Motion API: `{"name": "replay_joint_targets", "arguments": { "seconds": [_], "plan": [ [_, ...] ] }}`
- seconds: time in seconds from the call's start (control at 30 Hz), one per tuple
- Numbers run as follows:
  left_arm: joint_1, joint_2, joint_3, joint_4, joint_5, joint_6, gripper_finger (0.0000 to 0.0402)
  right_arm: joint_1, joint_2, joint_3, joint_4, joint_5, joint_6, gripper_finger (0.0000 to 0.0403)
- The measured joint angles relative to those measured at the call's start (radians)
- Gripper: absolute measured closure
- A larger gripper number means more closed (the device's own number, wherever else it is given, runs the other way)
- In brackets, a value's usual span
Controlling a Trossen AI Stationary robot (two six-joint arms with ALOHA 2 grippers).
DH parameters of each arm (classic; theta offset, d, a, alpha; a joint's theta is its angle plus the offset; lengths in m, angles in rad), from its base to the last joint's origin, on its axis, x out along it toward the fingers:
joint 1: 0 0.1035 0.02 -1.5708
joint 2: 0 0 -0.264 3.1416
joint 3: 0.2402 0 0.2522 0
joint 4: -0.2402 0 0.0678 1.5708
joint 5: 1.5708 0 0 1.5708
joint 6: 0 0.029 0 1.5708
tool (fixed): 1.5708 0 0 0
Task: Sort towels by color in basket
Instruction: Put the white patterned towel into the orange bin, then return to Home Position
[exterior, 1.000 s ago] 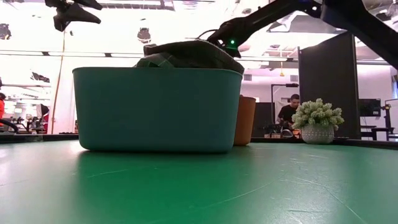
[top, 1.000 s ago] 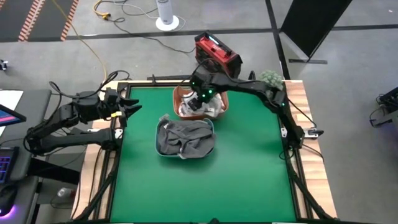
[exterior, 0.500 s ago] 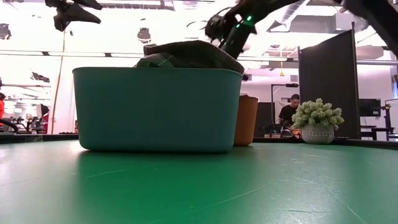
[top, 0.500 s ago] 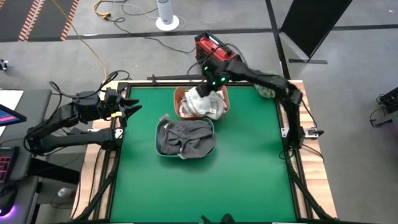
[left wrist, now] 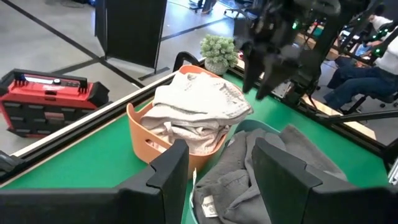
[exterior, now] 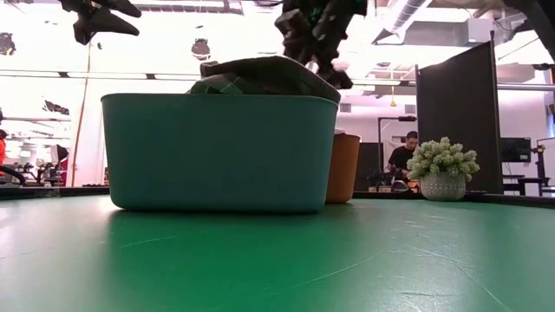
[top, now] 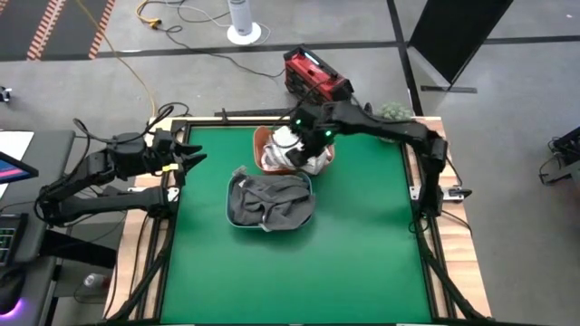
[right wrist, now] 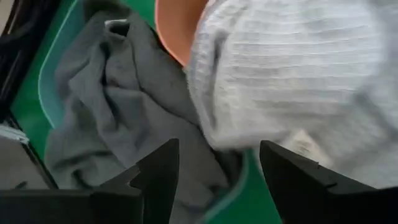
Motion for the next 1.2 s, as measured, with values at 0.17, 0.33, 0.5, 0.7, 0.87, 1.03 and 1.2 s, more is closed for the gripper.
{"name": "replay_joint_targets", "arguments": {
  "seconds": [0.17,0.33,0.5,0.7,0.87,1.03,1.2],
  "plan": [
    [0.000,0.000,0.000,0.001,-0.003,0.001,0.0235,-0.007,0.086,-0.002,0.031,0.001,0.028,0.0155],
    [0.000,0.000,0.000,0.000,-0.004,-0.011,0.0235,-0.043,0.201,-0.002,0.104,0.021,0.026,0.0155],
    [0.000,0.000,0.000,0.000,-0.006,-0.024,0.0235,-0.077,0.275,0.000,0.191,0.023,0.058,0.0155],
    [0.000,0.000,0.000,0.000,-0.006,-0.027,0.0235,-0.086,0.303,0.001,0.196,0.007,0.062,0.0155],
    [0.000,0.000,0.000,-0.010,-0.006,-0.027,0.0235,-0.086,0.235,-0.001,0.175,0.003,0.083,0.0155],
    [0.000,0.000,0.000,-0.009,-0.006,-0.025,0.0235,-0.088,0.138,0.000,0.169,0.008,0.111,0.0155],
    [0.000,0.000,0.000,-0.009,-0.006,-0.023,0.0235,-0.088,0.057,0.000,0.144,0.068,0.107,0.0155]
  ]
}}
